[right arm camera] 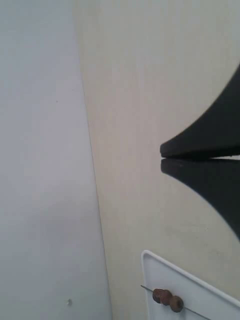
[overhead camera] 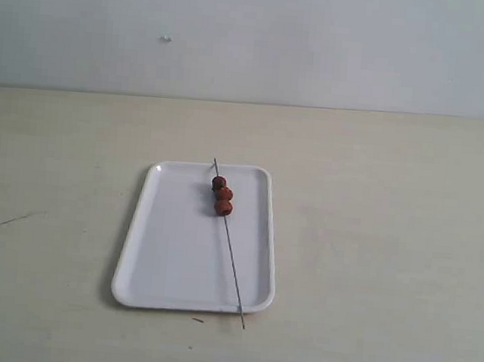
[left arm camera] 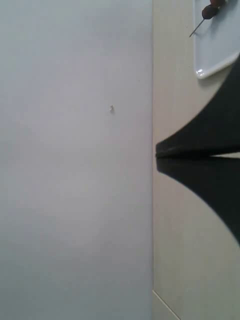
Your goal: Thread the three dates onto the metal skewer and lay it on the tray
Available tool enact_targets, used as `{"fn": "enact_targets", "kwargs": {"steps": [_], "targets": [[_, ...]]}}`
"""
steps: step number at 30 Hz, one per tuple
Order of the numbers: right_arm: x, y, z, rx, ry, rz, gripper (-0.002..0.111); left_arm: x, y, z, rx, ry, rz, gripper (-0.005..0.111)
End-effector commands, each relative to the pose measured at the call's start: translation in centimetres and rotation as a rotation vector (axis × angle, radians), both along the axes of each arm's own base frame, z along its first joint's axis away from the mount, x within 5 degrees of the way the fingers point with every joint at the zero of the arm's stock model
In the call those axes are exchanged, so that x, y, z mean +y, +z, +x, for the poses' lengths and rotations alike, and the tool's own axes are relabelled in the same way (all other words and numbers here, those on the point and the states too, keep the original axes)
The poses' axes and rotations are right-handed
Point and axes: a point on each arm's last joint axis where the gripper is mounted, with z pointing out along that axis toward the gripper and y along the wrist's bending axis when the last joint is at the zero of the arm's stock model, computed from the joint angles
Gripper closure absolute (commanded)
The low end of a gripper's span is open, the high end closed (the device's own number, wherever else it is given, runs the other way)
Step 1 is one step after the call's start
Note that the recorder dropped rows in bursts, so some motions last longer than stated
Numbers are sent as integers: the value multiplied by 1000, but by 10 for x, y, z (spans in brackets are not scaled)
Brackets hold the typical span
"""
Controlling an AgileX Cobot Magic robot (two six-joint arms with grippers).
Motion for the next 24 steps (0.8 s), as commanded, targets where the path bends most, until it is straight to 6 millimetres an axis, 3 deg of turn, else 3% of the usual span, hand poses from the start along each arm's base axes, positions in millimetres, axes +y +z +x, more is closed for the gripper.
{"fn": "enact_targets", "kwargs": {"steps": [1, 11, 20, 24], "targets": [[0, -1, 0, -2, -6, -2, 108, 1, 0, 0, -3, 6, 3, 107], [0, -1, 0, -2, -6, -2, 108, 1, 0, 0, -3, 5, -3, 107], [0, -1, 0, -2, -6, -2, 108, 5, -2, 0, 6, 27, -306, 107], [0, -1, 0, -1, -6, -9, 108, 6, -3, 0, 10, 32, -306, 107]]}}
